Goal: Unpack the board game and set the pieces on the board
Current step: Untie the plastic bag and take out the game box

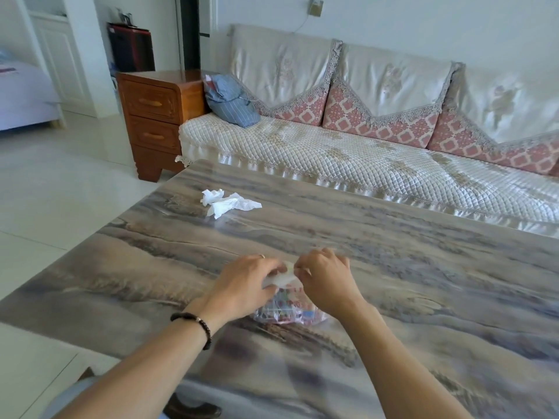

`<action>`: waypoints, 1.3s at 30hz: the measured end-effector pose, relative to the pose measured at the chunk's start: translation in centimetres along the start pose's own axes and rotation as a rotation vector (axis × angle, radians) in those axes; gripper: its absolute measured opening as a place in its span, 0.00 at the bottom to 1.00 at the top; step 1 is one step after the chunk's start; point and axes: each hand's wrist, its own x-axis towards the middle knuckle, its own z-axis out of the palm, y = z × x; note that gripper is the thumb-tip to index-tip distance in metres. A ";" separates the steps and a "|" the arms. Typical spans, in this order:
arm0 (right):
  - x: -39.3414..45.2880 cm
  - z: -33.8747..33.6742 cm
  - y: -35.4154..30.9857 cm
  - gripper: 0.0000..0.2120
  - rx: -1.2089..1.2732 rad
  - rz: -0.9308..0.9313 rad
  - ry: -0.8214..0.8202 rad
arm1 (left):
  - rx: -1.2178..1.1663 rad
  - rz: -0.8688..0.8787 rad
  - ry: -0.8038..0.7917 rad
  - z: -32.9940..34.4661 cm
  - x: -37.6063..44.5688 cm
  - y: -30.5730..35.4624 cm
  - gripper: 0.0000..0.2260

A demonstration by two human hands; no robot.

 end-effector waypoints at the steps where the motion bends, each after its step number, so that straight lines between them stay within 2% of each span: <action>1: 0.0 0.0 0.3 0.10 0.030 0.005 0.012 | 0.004 0.009 0.025 0.1 -0.2 0.0 0.10; 3: 0.0 -0.1 1.4 0.09 0.189 0.098 0.081 | -0.029 0.040 0.060 -0.1 -0.6 -0.4 0.05; 6: 0.0 -1.1 3.8 0.10 0.497 0.422 0.200 | -0.018 0.066 0.067 -0.9 -1.4 -1.1 0.04; 8: -0.4 -1.1 5.2 0.11 0.554 0.587 0.190 | 0.021 0.077 -0.001 -1.3 -1.8 -1.0 0.06; 10: -0.7 -0.7 5.6 0.08 0.522 0.644 0.162 | 0.055 0.073 -0.125 -1.4 -2.0 -0.4 0.08; 11: -0.9 -0.5 5.3 0.03 0.475 0.636 0.196 | 0.056 0.067 -0.175 -1.2 -2.1 0.0 0.09; 12: -1.3 -0.5 4.8 0.03 0.410 0.591 0.287 | 0.048 0.059 -0.193 -1.1 -2.2 0.3 0.09; 14: -2.0 -0.6 3.2 0.06 0.299 0.285 0.528 | 0.015 0.025 -0.148 -0.8 -2.1 0.7 0.05; 15: -2.5 -0.7 2.3 0.07 0.235 0.088 0.568 | 0.002 0.007 -0.121 -0.7 -1.9 0.9 0.05; 16: -2.9 -0.6 1.6 0.08 0.118 -0.073 0.511 | -0.001 0.000 -0.116 -0.5 -1.7 1.0 0.09; 17: -3.2 -0.1 1.2 0.10 -0.021 -0.173 0.382 | 0.009 0.001 -0.140 -0.3 -1.6 1.2 0.12; 18: -3.5 0.6 1.0 0.11 -0.136 -0.208 0.228 | 0.031 0.005 -0.184 -0.1 -1.5 1.3 0.17; 20: -4.0 1.7 1.2 0.08 -0.238 -0.170 0.012 | 0.093 -0.001 -0.272 0.5 -1.5 1.3 0.23; 23: -4.9 2.7 2.4 0.12 -0.210 -0.138 0.005 | 0.179 -0.010 -0.314 1.8 -1.5 0.5 0.27; 26: -6.3 2.7 4.0 0.07 -0.187 -0.184 -0.061 | 0.265 -0.047 -0.372 2.9 -1.3 -0.3 0.34; 28: -7.3 2.3 5.1 0.09 -0.153 -0.125 -0.102 | 0.282 -0.094 -0.391 3.3 -1.1 -0.5 0.39; 30: -7.7 1.8 5.7 0.13 -0.114 -0.066 -0.056 | 0.260 -0.117 -0.392 3.7 -1.1 -0.5 0.38; 32: -7.2 1.1 5.2 0.16 0.021 -0.053 0.084 | 0.224 -0.109 -0.375 3.9 -1.2 -0.4 0.34; 35: -5.4 0.4 2.8 0.16 0.272 -0.159 0.252 | 0.154 -0.069 -0.349 3.9 -1.6 -0.4 0.34; 37: -4.0 0.4 1.2 0.14 0.348 -0.198 0.180 | 0.107 -0.066 -0.345 3.6 -1.9 -0.4 0.35; 39: -2.8 1.3 1.0 0.12 0.276 -0.127 0.027 | 0.075 -0.082 -0.353 3.1 -2.2 -0.4 0.35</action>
